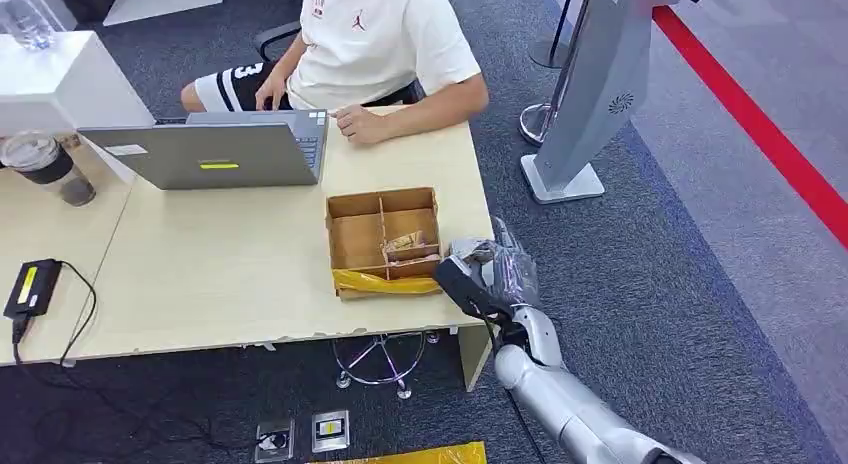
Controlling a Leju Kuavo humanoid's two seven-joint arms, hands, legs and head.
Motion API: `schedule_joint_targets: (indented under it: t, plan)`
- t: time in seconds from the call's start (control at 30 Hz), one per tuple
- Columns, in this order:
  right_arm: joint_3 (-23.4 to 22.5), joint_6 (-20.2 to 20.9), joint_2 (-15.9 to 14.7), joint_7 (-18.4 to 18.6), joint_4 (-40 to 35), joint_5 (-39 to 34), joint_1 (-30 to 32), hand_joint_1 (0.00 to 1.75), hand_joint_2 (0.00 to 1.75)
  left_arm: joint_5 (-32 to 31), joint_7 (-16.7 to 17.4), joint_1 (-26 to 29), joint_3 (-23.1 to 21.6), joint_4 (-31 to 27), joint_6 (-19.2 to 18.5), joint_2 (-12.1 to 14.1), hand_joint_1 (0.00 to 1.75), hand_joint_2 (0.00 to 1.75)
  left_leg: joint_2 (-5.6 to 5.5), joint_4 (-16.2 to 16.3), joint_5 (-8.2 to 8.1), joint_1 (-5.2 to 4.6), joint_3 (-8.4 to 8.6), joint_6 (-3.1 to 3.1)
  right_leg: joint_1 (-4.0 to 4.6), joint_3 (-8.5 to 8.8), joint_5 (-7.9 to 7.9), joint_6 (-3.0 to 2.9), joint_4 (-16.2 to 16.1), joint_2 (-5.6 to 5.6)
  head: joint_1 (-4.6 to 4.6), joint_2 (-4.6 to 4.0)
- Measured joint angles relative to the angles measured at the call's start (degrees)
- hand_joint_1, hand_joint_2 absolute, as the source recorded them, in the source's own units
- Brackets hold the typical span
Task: Pass the card to the sensor for recognition and then transmit it.
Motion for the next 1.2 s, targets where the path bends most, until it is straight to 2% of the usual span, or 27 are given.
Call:
schedule_joint_targets:
  t: [0.77, 1.0, 1.1, 1.2]
  plan:
    - [-0.11, 1.09, 0.13, -0.26, 4.33, -0.74, -0.18, 1.75, 1.75, 0.2, 0.35, 0.0, 0.0, 0.0, 0.07, -0.04, 0.0, 1.75, 0.01, 0.0, 0.0, 0.0, 0.02, 0.0, 0.0, 0.0, 0.0, 0.0, 0.0, 0.01, 0.0, 0.0]
    - [-0.77, -1.03, 0.13, -3.61, 4.48, -2.78, -0.18, 1.75, 1.75, 0.22, 0.35, 0.01, 0.0, 0.0, -0.02, -0.04, 0.0, 1.75, 0.0, 0.0, 0.0, 0.0, 0.02, 0.0, 0.0, 0.02, 0.01, 0.0, 0.0, 0.01, 0.0, 0.0]
    - [-1.86, -2.62, 0.09, -4.72, 2.29, -1.48, -0.11, 1.75, 1.75, 0.2, 0.35, 0.02, 0.02, 0.0, -0.02, -0.04, 0.0, 1.75, 0.02, 0.01, 0.01, 0.0, 0.03, 0.0, 0.0, 0.02, 0.01, 0.0, 0.01, 0.02, 0.0, 0.0]
    - [-4.26, -3.14, -0.07, -4.92, -3.99, 3.43, 0.96, 1.75, 1.75, 0.2, 0.18, 0.03, 0.0, 0.0, 0.0, -0.04, 0.0, 1.75, 0.0, 0.01, 0.01, 0.0, 0.02, 0.0, 0.0, 0.01, 0.01, 0.0, 0.01, 0.0, 0.0, 0.0]
